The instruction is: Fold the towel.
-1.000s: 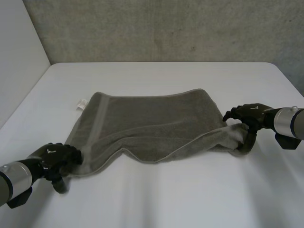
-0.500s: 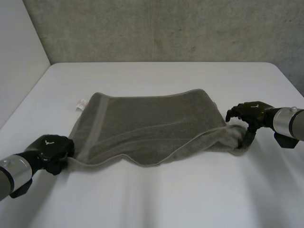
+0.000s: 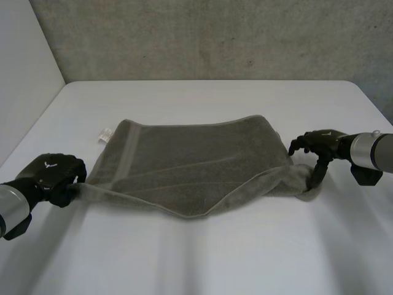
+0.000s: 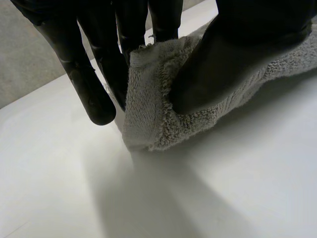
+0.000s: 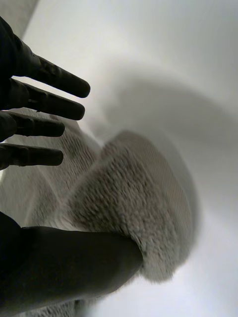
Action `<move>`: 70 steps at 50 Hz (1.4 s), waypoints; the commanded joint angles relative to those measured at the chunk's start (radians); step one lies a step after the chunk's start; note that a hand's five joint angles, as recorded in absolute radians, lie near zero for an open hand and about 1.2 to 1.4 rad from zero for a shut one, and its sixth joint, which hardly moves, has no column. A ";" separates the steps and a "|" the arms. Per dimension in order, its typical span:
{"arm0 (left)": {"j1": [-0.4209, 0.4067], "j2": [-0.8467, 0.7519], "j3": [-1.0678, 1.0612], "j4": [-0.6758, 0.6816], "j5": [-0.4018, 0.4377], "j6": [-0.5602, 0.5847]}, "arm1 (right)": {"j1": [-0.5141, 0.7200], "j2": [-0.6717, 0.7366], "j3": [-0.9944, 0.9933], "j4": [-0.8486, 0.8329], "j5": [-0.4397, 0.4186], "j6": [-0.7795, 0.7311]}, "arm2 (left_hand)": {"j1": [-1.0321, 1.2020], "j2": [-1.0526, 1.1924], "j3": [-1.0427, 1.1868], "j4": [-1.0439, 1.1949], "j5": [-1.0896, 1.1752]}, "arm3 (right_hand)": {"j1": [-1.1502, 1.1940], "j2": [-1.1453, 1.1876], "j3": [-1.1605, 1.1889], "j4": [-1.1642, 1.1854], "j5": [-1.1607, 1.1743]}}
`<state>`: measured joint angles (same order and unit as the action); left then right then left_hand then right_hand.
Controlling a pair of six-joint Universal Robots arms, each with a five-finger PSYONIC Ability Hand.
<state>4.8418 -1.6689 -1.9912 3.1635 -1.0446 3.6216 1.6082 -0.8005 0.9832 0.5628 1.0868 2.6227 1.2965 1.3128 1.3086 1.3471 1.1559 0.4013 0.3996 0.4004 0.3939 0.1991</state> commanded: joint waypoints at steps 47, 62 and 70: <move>0.015 -0.006 0.048 0.009 0.000 -0.032 | -0.068 -0.238 0.344 -0.116 -0.084 -0.073 | 0.100 0.083 0.088 0.049 0.066 | 0.004 0.005 0.005 0.011 0.031; 0.006 -0.003 0.060 0.009 0.000 -0.034 | 0.001 -0.134 0.272 -0.109 -0.025 -0.075 | 0.100 0.083 0.088 0.049 0.066 | 0.039 0.041 0.040 0.046 0.067; 0.007 -0.002 0.069 0.009 0.000 -0.035 | 0.016 -0.089 0.253 -0.087 0.048 -0.105 | 0.100 0.083 0.088 0.049 0.066 | 0.092 0.093 0.093 0.099 0.119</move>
<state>4.8461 -1.6716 -1.9280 3.1723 -1.0446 3.5866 1.6153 -0.9141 1.2453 0.4605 1.0882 2.5446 1.2965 1.3129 1.3118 1.3516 1.1558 0.4589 0.4560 0.4591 0.4585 0.2849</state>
